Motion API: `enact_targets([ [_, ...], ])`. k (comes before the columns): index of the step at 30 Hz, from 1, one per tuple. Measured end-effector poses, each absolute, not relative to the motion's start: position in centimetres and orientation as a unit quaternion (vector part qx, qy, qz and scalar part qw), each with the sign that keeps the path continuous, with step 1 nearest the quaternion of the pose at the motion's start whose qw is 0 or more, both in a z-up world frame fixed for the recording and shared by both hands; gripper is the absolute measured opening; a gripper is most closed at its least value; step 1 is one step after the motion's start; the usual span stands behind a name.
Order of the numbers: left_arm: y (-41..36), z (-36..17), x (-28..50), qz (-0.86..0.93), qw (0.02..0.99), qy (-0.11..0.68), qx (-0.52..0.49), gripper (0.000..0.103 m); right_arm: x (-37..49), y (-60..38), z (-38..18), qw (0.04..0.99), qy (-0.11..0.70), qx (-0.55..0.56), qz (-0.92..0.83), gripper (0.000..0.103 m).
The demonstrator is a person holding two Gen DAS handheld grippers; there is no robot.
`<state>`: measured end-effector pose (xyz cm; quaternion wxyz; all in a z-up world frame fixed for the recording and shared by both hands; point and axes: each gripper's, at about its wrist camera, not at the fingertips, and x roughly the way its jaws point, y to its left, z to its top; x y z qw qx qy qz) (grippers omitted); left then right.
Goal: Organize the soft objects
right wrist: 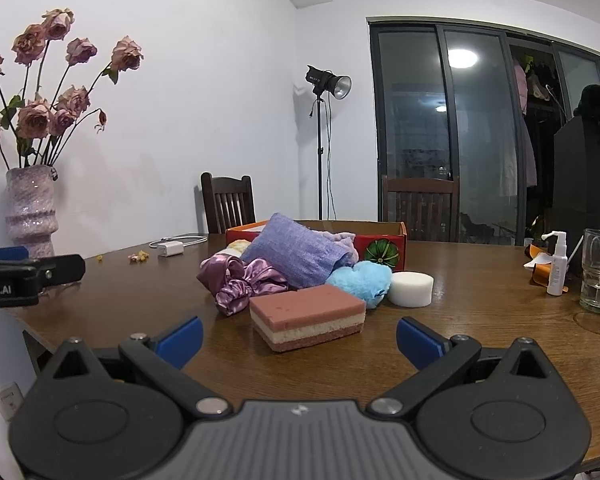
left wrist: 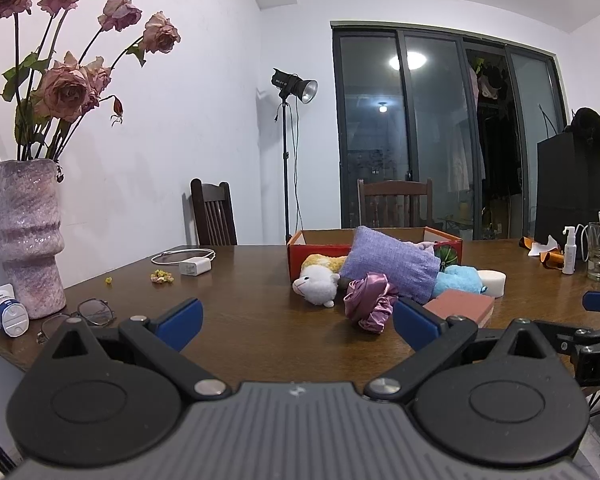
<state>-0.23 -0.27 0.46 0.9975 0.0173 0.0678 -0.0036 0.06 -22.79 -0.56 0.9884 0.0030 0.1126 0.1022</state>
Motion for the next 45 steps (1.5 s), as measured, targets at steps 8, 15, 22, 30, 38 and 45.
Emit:
enact_targets([
  [8,-0.3,0.3,-0.1,-0.002,0.997,0.071,0.021,0.103,0.1,-22.9,-0.6,0.989,0.111,0.004,0.103,0.103],
  [15,-0.4,0.3,-0.1,-0.001,0.997,0.071,0.022,0.103,0.1,-22.9,-0.7,0.989,0.111,0.004,0.102,0.103],
  [22,-0.5,0.1,0.0,-0.001,0.997,0.073,0.024,0.103,0.2,-23.1,-0.9,0.988,0.114,0.006,0.099,0.103],
  [30,-0.8,-0.1,1.3,0.002,0.996,0.092,0.018,0.103,1.2,-23.7,-0.3,0.989,0.110,0.009,0.097,0.103],
  [38,-1.0,-0.5,5.2,-0.047,0.984,0.167,-0.044,0.103,5.6,-26.2,0.9,0.985,0.131,0.036,0.109,0.103],
  [45,-5.1,0.1,9.1,-0.114,0.974,0.188,-0.050,0.097,12.2,-28.4,2.2,0.970,0.162,0.093,0.155,0.103],
])
